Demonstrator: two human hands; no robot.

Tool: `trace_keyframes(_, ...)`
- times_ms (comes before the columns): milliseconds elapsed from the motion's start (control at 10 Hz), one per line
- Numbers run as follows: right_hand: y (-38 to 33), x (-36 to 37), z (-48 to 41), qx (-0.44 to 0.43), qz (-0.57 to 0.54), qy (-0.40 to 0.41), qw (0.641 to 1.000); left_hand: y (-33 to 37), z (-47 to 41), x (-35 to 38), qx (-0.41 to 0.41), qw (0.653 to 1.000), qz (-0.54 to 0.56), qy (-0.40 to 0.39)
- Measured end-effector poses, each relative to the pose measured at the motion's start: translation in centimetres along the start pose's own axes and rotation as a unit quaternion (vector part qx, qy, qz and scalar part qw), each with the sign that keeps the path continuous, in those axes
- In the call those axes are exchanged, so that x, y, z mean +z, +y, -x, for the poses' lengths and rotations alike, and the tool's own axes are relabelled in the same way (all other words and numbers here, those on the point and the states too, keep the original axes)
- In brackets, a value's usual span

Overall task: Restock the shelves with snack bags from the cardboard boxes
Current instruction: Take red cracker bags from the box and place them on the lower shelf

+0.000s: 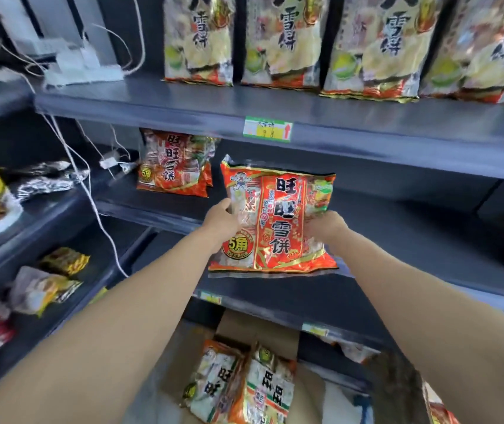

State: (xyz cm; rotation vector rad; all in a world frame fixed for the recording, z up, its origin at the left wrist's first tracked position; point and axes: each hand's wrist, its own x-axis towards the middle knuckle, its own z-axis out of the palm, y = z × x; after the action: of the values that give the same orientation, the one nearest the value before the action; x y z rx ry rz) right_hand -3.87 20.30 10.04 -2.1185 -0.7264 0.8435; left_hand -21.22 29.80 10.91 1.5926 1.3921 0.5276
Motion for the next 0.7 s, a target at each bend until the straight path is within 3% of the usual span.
trace_keyframes(300,-2.9,4.2,-8.3,-0.022,0.087,0.032,0.995,-3.4,-10.8,-0.6,0.028,0.998,0.000,0.057)
trace_keyframes(500,-3.8,5.7,-12.5,0.004,0.165,0.104,0.981,-3.0,-15.8,0.1,0.037,0.998,0.045,0.033)
trace_keyframes(700,-4.8,7.8,-16.6,-0.007,0.154,0.200,0.968,-1.2,-23.1,0.1,0.081,0.997,-0.019,0.007)
